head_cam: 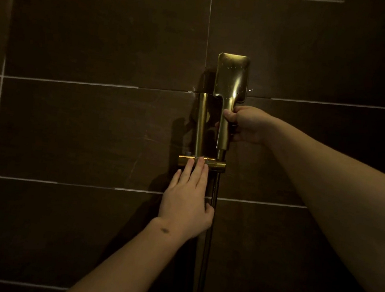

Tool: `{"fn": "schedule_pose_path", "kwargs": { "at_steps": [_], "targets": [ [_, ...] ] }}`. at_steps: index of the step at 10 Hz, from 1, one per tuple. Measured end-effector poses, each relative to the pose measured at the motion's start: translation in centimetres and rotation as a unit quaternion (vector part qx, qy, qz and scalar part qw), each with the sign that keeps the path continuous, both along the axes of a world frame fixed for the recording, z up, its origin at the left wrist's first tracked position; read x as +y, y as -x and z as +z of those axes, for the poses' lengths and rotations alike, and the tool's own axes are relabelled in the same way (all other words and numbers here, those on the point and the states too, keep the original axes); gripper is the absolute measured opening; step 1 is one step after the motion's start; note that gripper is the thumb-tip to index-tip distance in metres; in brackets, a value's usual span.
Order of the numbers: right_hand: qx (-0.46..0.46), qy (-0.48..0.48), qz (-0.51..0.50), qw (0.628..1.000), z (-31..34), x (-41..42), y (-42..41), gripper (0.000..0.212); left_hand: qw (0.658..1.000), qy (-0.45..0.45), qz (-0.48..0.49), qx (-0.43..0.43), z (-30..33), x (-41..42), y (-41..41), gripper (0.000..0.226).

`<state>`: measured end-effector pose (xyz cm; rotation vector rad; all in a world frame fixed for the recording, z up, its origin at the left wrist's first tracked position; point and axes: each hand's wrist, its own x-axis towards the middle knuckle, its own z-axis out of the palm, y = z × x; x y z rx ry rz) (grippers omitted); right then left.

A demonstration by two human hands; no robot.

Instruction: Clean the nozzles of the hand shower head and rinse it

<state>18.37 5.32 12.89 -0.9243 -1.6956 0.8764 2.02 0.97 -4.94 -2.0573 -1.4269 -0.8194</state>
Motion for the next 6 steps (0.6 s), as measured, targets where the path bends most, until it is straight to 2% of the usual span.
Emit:
{"fn": "schedule_pose_path", "kwargs": {
  "at_steps": [2,6],
  "targets": [
    [-0.005,-0.014,0.006,1.0,-1.6,0.2,0.1,0.02,1.0,-0.007,0.002,0.002,-0.3,0.4,-0.1,0.086],
    [-0.047,-0.071,-0.072,0.994,-4.8,-0.8,0.3,0.026,0.999,0.022,-0.015,-0.018,0.6,-0.8,0.4,0.077]
  ]
}}
